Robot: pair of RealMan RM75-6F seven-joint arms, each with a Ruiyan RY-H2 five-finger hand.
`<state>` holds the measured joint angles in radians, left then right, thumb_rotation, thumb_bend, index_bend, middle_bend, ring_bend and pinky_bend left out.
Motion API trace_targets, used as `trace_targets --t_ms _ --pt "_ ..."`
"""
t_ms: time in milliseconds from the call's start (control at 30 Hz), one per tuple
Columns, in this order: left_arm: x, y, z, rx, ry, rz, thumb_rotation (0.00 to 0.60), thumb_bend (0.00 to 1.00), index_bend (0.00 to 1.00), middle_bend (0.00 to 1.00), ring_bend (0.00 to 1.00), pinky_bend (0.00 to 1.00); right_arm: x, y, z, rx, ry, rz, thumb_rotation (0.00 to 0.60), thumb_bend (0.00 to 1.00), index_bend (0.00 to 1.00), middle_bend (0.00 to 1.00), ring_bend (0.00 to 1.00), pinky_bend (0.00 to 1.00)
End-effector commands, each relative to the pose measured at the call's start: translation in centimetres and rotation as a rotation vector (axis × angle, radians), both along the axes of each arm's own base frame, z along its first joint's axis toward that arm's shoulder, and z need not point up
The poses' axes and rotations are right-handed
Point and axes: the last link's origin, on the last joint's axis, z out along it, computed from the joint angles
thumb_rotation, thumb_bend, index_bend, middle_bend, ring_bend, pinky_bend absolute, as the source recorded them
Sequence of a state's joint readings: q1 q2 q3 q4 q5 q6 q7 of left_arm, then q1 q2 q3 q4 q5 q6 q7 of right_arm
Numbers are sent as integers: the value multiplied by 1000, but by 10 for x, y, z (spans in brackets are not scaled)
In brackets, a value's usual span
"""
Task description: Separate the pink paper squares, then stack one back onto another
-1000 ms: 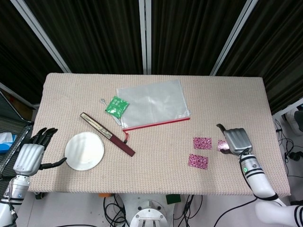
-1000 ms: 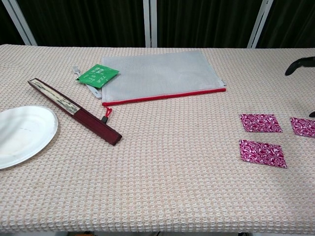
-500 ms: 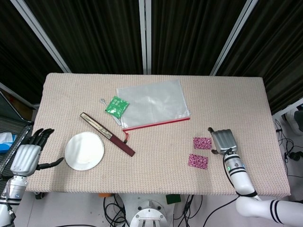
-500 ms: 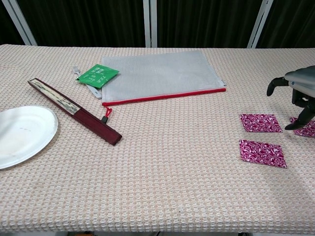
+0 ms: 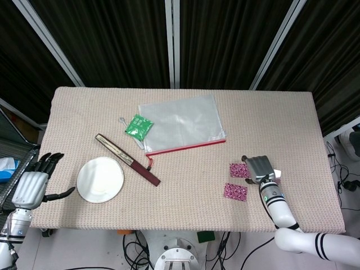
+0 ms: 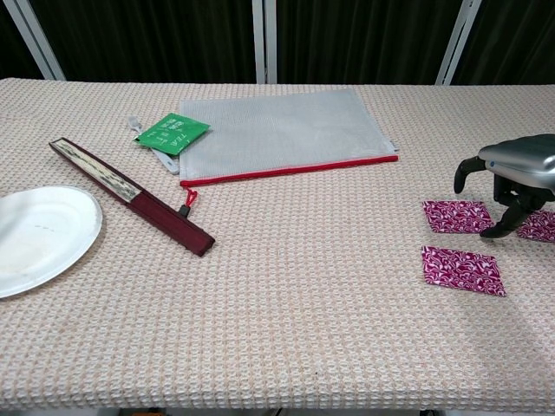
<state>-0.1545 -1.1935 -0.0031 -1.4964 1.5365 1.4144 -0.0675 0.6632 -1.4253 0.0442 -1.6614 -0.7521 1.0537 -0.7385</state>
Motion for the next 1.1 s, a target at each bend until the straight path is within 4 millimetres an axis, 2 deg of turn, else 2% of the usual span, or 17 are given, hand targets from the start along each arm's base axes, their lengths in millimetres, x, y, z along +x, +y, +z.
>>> trace_targets --t_ms 33,467,700,933,1100 --pt "0 0 0 0 -2 1 164 68 92 114 59 231 0 -1 -2 8 5 -4 591 457 344 1000 992 900" --pt "-2 -1 2 -1 2 6 164 69 93 114 59 231 3 0 -8 15 5 -5 593 442 352 1000 992 900" --pt "-3 -1 2 -1 1 8 163 69 93 114 59 232 3 -1 -9 8 8 -4 590 476 416 1000 992 900" --pt "-2 -1 2 -2 0 8 161 69 93 114 59 231 5 -2 -6 2 -3 -4 592 483 434 1000 992 900" --pt "-2 0 3 1 0 7 164 68 93 114 59 232 10 -1 3 -11 -31 12 592 493 435 1000 992 900"
